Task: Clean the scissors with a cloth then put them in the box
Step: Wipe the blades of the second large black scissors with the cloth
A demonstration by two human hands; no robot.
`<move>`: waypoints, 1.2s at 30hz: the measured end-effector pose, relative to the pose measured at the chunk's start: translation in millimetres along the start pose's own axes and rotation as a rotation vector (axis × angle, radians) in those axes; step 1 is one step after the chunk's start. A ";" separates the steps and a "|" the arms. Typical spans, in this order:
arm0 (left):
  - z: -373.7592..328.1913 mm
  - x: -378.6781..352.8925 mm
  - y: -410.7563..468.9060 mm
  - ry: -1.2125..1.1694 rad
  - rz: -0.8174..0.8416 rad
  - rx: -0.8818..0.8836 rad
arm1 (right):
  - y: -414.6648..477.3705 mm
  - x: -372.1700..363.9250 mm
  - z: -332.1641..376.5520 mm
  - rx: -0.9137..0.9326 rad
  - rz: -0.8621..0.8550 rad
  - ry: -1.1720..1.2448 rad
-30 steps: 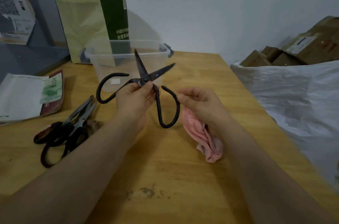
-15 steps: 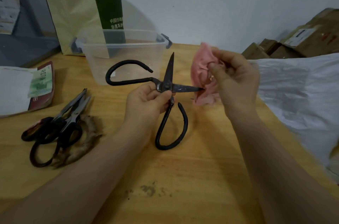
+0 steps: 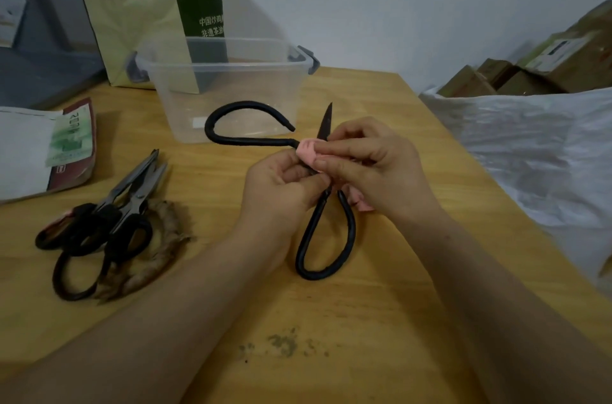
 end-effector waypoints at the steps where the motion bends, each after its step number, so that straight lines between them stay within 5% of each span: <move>1: 0.1 -0.8 -1.0 0.000 0.002 -0.003 | 0.3 -1.2 -0.9 0.019 -0.014 -0.036; 13: 7.2 -8.7 -6.9 0.098 -0.025 -0.002 | 1.7 -10.6 -1.6 -0.032 -0.054 -0.485; 30: 21.7 -3.3 -8.2 0.125 -0.091 0.147 | -3.9 -2.1 -26.9 -0.259 0.108 -0.368; 36: 23.1 -0.5 -6.2 0.049 -0.090 0.197 | -1.7 8.2 -14.7 -0.148 -0.042 -0.203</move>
Point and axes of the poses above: each hand's wrist, its own y-axis towards the middle knuckle, its own x-axis out of the back of the hand, z = x × y, the point moved 8 cm from there along y, towards the middle knuckle, and after that the axes turned 10 degrees about -z, right-handed, at the moved point
